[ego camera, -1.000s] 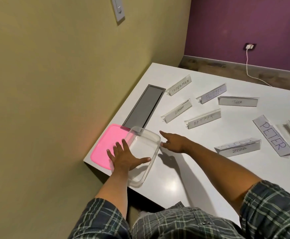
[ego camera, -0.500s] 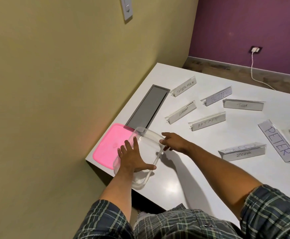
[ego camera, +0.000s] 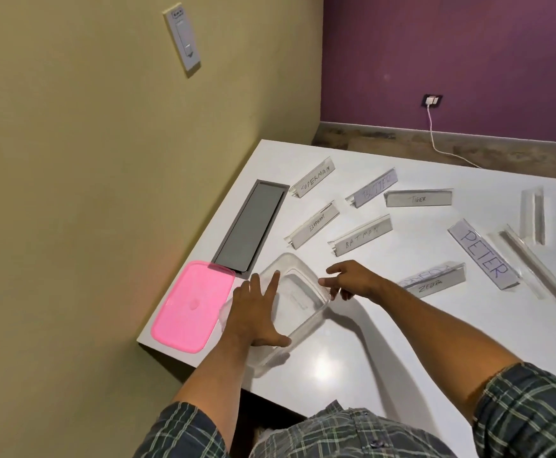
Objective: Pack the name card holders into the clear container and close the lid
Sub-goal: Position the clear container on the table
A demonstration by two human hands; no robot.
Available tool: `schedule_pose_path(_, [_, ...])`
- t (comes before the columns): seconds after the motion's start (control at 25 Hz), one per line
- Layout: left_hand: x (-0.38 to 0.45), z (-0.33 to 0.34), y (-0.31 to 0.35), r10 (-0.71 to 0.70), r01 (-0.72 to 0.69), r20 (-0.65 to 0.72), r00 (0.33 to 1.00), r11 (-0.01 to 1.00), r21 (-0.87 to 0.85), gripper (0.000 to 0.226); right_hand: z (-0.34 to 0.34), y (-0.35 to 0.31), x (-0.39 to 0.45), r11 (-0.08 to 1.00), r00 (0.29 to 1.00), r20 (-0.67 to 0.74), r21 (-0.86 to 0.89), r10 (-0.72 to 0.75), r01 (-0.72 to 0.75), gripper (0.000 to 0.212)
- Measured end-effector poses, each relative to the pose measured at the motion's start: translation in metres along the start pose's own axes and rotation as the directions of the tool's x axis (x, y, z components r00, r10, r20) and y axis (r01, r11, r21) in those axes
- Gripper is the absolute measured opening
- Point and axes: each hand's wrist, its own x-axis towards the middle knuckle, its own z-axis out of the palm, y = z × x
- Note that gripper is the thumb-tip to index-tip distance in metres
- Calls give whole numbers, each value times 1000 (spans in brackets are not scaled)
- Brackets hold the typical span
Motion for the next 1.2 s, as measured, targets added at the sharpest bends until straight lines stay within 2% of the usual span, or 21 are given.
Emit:
schedule_pose_path(0.12, [15,-12,30,156,-155,1,988,984,90,149,-24,23,-22,999,999,22,42,-34,33,67])
schedule_pose_path(0.24, [27,-20,61,298,-300,40,954,943,146,150,-43,54,-46,998,1000,12,69,-5,4,47])
schedule_pose_path(0.4, [37,-21,107,521,-542,149,841,806,239,154,-64,98,-88,994,997,-24,87,72,-69,39])
schedule_pose_path(0.52, [41,-19,138,615,-647,204,762,704,293,155,-71,123,-111,988,989,-60,82,136,-131,30])
schedule_pose_path(0.8, [49,-19,183,722,-757,253,644,552,350,150,-86,170,-133,975,969,-125,93,214,-203,21])
schedule_pose_path(1.0, [51,-8,194,733,-778,274,623,541,321,150,-90,191,-133,975,964,-149,57,222,-215,21])
schedule_pose_path(1.2, [54,-1,190,731,-774,261,630,563,291,152,-91,197,-131,977,969,-129,60,211,-204,21])
